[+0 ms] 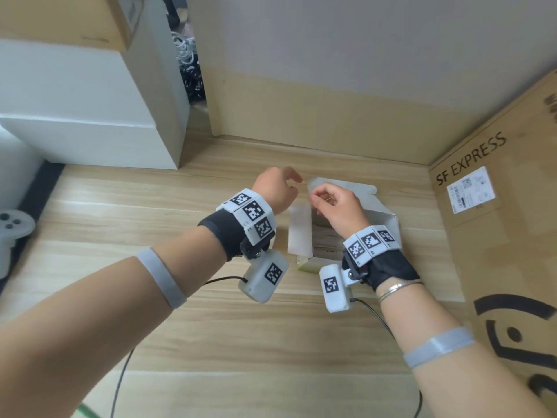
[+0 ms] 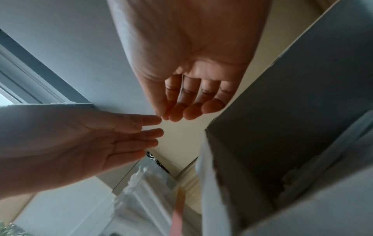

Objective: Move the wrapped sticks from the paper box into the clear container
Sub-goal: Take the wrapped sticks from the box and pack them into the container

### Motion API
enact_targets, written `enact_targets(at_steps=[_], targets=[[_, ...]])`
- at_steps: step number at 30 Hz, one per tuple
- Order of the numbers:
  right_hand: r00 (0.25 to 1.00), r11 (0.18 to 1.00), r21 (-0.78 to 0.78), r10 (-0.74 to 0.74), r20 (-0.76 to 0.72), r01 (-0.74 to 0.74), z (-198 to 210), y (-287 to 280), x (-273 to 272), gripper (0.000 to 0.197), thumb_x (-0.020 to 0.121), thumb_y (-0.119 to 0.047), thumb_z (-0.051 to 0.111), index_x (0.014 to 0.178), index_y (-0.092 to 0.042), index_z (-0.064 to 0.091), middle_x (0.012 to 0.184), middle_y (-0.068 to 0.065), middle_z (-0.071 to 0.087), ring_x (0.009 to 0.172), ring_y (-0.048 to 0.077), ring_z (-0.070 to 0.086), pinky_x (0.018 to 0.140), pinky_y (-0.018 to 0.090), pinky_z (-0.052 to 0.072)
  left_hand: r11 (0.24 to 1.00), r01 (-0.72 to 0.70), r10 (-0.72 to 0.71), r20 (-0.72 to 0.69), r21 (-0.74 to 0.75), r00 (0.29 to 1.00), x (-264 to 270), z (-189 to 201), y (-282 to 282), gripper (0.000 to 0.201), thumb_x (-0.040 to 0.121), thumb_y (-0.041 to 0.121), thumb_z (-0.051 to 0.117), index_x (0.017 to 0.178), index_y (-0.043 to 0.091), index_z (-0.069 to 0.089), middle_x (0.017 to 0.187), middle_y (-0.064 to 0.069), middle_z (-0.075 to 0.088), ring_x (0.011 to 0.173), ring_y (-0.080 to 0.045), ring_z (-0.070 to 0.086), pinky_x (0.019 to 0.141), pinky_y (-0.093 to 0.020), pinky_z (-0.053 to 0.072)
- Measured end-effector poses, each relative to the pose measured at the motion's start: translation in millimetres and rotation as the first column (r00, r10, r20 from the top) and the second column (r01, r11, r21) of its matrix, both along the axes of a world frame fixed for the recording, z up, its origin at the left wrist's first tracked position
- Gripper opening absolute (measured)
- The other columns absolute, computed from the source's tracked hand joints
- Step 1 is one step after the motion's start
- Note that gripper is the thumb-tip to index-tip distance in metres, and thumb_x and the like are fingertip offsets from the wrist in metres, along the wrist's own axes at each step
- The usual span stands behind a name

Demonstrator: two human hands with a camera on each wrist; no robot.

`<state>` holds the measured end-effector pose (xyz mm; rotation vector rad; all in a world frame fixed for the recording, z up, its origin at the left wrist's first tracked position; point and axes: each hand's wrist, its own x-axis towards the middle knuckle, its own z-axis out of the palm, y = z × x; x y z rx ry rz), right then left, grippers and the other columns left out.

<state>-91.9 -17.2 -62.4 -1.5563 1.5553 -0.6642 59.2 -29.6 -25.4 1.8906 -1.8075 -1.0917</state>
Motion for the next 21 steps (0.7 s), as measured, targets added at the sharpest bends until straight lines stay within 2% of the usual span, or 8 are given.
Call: enact_targets(at_steps=[4,8,10,12,14,16,19,21], targets=[[0.999,0.999,0.050,-0.009,-0.035,0.010,0.4,4.3,-23.2,0.008,0.088,-0.018,0.061,0.080,-0.020,0.062,0.080,0.002,0.064,0.074,0.017,0.058,0.080,0.035,0.051,0.995,0.054,-0.056,0.015,0.088,0.998,-31.5,-6.4,3.6,0.048,0.088,0.007,0.050,0.135,0.015,0.047,0.138,-0.008,0.051,0.125,-0.022,0.050,0.098,-0.028,0.041],[0.998,0.997,0.082,0.008,-0.057,-0.003,-1.4,9.1,-43.3,0.009,0.088,-0.017,0.060,0.081,-0.020,0.063,0.082,0.000,0.066,0.077,0.016,0.060,0.082,0.034,0.051,0.955,0.042,-0.059,0.049,0.294,0.997,-57.8,-23.2,6.1,0.072,0.088,0.012,0.053,0.149,0.022,0.017,0.139,-0.018,0.045,0.119,-0.032,0.054,0.093,-0.036,0.048],[0.998,0.994,0.104,0.023,-0.061,-0.017,-3.1,11.3,-51.2,0.007,0.088,-0.016,0.060,0.083,-0.018,0.064,0.082,-0.002,0.065,0.078,0.015,0.060,0.082,0.033,0.051,0.934,0.015,-0.048,0.084,0.356,0.995,-65.5,-30.5,6.8,0.080,0.091,0.014,0.052,0.150,0.025,0.000,0.133,-0.021,0.051,0.115,-0.034,0.058,0.088,-0.035,0.050],[0.997,0.989,0.142,0.049,-0.061,-0.040,-5.4,12.9,-57.9,0.007,0.089,-0.016,0.059,0.085,-0.018,0.065,0.081,-0.002,0.064,0.076,0.014,0.060,0.082,0.031,0.051,0.921,0.002,-0.043,0.097,0.390,0.994,-68.8,-35.0,8.6,0.079,0.094,0.013,0.045,0.150,0.024,-0.010,0.135,-0.021,0.050,0.116,-0.034,0.057,0.087,-0.032,0.050],[0.993,0.983,0.172,0.084,-0.088,-0.068,-9.5,13.2,-64.0,0.008,0.090,-0.017,0.058,0.086,-0.020,0.065,0.085,-0.002,0.066,0.076,0.013,0.060,0.082,0.029,0.048,0.918,-0.021,0.021,0.005,0.396,1.000,-70.0,-39.7,9.1,0.077,0.095,0.008,0.042,0.149,0.024,-0.010,0.139,-0.022,0.046,0.118,-0.034,0.056,0.096,-0.041,0.049],[0.981,0.976,0.195,0.128,-0.145,-0.099,-14.0,14.0,-67.4,0.011,0.090,-0.019,0.058,0.090,-0.022,0.068,0.089,-0.003,0.066,0.076,0.008,0.057,0.080,0.025,0.045,0.923,-0.055,0.081,-0.053,0.382,0.995,-68.7,-43.3,8.9,0.081,0.092,0.002,0.043,0.150,0.025,-0.008,0.138,-0.023,0.046,0.117,-0.036,0.056,0.095,-0.045,0.050],[0.963,0.964,0.235,0.175,-0.204,-0.125,-16.9,16.4,-69.4,0.017,0.091,-0.020,0.057,0.102,-0.020,0.070,0.100,-0.003,0.068,0.081,0.004,0.055,0.081,0.018,0.037,0.921,-0.092,0.112,-0.033,0.378,0.993,-68.6,-48.1,6.0,0.079,0.091,-0.001,0.043,0.151,0.021,-0.003,0.137,-0.023,0.047,0.117,-0.037,0.056,0.095,-0.046,0.050],[0.959,0.956,0.263,0.192,-0.209,-0.134,-17.1,17.5,-69.3,0.022,0.091,-0.020,0.057,0.109,-0.019,0.068,0.111,-0.003,0.068,0.094,0.007,0.057,0.086,0.017,0.037,0.913,-0.104,0.109,0.011,0.393,0.994,-68.5,-47.9,3.3,0.070,0.090,-0.001,0.044,0.150,0.018,0.012,0.136,-0.021,0.048,0.118,-0.036,0.056,0.096,-0.045,0.050]])
